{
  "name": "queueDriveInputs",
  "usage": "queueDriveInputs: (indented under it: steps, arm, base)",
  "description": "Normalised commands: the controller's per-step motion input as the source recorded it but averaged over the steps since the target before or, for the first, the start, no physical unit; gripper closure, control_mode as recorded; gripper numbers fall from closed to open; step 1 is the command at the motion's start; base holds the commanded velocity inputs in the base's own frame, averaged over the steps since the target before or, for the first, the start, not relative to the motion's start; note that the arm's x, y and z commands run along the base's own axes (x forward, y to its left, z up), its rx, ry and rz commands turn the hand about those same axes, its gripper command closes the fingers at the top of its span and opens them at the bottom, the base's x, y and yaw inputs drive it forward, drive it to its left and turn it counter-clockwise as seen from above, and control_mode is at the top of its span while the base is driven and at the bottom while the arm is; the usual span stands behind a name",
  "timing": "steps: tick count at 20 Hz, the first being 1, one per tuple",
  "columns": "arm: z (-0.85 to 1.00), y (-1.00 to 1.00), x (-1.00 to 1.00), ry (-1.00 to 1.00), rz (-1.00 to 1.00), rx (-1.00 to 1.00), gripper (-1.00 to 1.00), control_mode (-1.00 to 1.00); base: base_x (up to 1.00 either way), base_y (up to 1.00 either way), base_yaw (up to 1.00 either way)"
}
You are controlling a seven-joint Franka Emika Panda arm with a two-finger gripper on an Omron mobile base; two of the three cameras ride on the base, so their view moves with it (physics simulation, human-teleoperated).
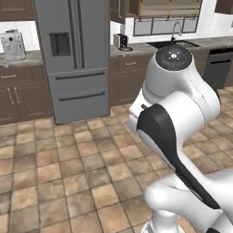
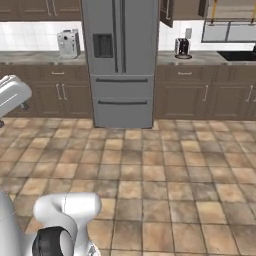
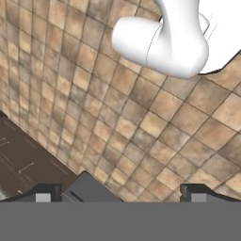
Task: Move the hot dog bun to the plate on the dining table and place the condiment next to that plate. Then navigate to the fridge and take the sausage and place it on the plate as well.
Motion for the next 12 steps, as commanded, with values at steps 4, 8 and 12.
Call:
queueDriveInputs:
  steps: [4, 8, 12]
  arm:
    - [0.0, 0.0, 0.0, 0.0, 0.0, 0.0, -1.0, 1.0]
    - [0.0, 0.0, 0.0, 0.0, 0.0, 0.0, -1.0, 1.0]
    - [0.0, 0.0, 0.0, 0.0, 0.0, 0.0, -1.0, 1.0]
  base:
    - [1.0, 0.17, 0.02]
    - [1.0, 0.09, 0.04]
    - [1.0, 0.07, 0.05]
